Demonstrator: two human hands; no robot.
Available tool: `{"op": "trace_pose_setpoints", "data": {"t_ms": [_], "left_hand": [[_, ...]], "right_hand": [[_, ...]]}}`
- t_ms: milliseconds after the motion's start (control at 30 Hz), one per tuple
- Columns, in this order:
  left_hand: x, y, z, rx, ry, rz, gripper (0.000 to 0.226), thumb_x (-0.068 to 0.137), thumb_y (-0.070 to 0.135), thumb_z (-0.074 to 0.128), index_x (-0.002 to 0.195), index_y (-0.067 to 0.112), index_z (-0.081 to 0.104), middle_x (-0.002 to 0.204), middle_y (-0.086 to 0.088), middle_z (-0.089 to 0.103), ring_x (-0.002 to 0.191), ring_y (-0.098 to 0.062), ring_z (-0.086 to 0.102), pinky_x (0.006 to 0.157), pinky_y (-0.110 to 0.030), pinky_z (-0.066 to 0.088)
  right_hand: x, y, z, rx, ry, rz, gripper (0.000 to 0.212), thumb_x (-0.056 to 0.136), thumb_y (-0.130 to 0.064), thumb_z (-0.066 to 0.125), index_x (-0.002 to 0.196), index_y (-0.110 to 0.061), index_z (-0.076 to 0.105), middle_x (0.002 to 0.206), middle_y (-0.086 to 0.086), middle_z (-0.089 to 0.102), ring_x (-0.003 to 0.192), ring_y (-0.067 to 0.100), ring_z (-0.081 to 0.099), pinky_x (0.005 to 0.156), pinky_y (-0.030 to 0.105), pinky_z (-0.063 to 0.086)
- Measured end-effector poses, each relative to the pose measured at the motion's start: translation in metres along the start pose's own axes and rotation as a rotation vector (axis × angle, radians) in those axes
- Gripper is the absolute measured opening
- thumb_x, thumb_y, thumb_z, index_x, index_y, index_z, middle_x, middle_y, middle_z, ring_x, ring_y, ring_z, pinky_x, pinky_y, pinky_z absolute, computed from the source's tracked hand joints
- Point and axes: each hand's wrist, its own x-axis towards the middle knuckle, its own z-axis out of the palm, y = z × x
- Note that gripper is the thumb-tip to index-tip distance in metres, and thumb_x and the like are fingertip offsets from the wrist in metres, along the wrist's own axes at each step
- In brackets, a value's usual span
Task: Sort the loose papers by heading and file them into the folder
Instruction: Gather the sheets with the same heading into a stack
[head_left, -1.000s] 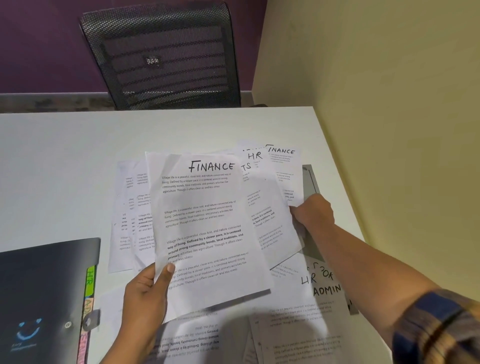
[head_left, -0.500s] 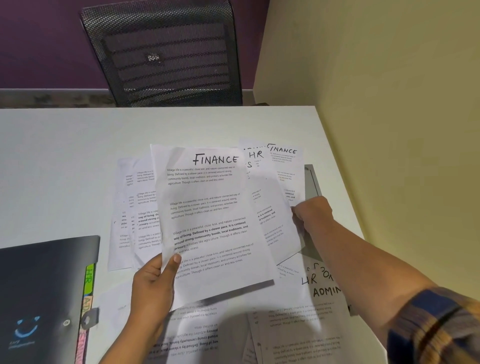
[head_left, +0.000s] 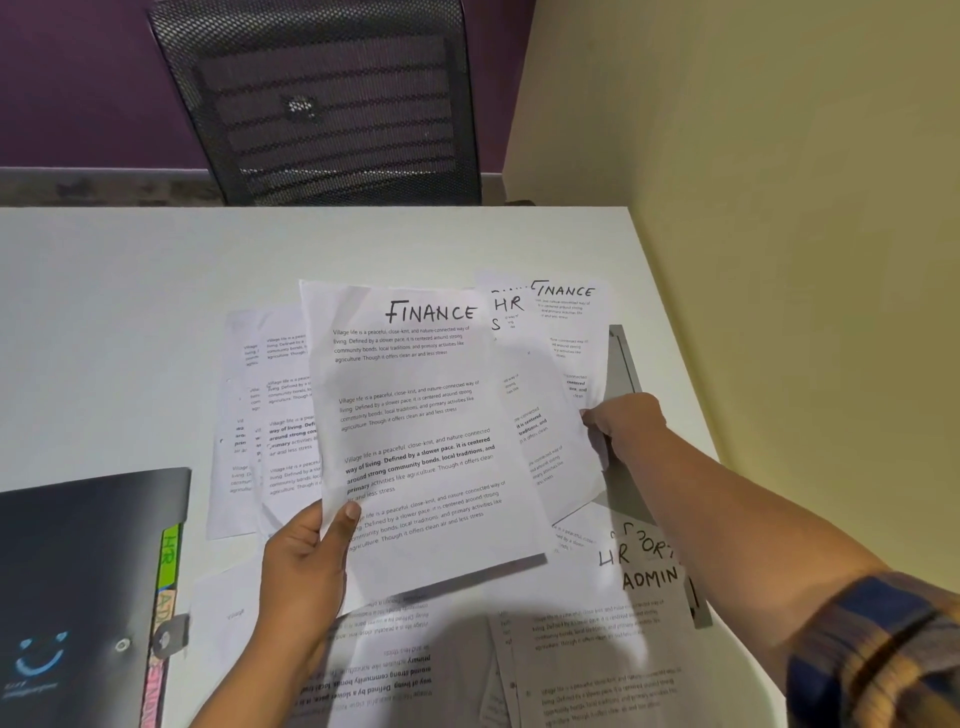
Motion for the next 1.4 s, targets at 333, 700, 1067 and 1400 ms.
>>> {"op": "trace_pose_setpoints", "data": {"t_ms": [333, 700, 1067, 1400], "left_hand": [[0.003, 0.003, 0.002, -0.016, -0.010, 0.004, 0.014, 0.095, 0.015, 0.061, 0.096, 0.019, 0.074, 0.091, 0.005, 0.078, 0.084, -0.007, 0.073, 0.064, -0.016, 0.055], [0.002, 0.000, 0.001, 0.008, -0.018, -0.001, 0.012, 0.095, 0.017, 0.061, 0.091, 0.014, 0.072, 0.089, -0.001, 0.077, 0.074, -0.008, 0.069, 0.060, -0.015, 0.054], [-0.024, 0.019, -0.010, -0.013, -0.030, 0.050, 0.018, 0.097, 0.013, 0.058, 0.105, 0.020, 0.073, 0.099, 0.004, 0.078, 0.093, -0.013, 0.073, 0.078, -0.029, 0.057], [-0.079, 0.026, -0.037, 0.032, -0.045, 0.120, 0.020, 0.099, 0.017, 0.056, 0.108, 0.021, 0.073, 0.106, 0.007, 0.076, 0.103, -0.011, 0.070, 0.091, -0.033, 0.052]], "right_hand": [[-0.016, 0.009, -0.008, -0.050, 0.152, -0.166, 0.022, 0.077, -0.025, 0.074, 0.080, -0.005, 0.064, 0.072, 0.006, 0.064, 0.065, 0.027, 0.060, 0.056, 0.026, 0.043], [-0.002, 0.006, -0.023, -0.025, 0.153, -0.176, 0.013, 0.088, -0.013, 0.057, 0.096, -0.006, 0.066, 0.097, 0.010, 0.065, 0.090, 0.032, 0.063, 0.073, 0.029, 0.047], [-0.040, 0.002, -0.120, 0.142, 0.689, -0.579, 0.030, 0.096, -0.017, 0.047, 0.114, -0.015, 0.070, 0.103, 0.018, 0.073, 0.094, 0.038, 0.065, 0.077, 0.035, 0.048], [-0.154, 0.041, -0.177, 0.767, 0.558, -0.592, 0.025, 0.085, -0.013, 0.056, 0.101, -0.015, 0.075, 0.094, 0.002, 0.072, 0.084, 0.016, 0.064, 0.081, 0.032, 0.053]]}}
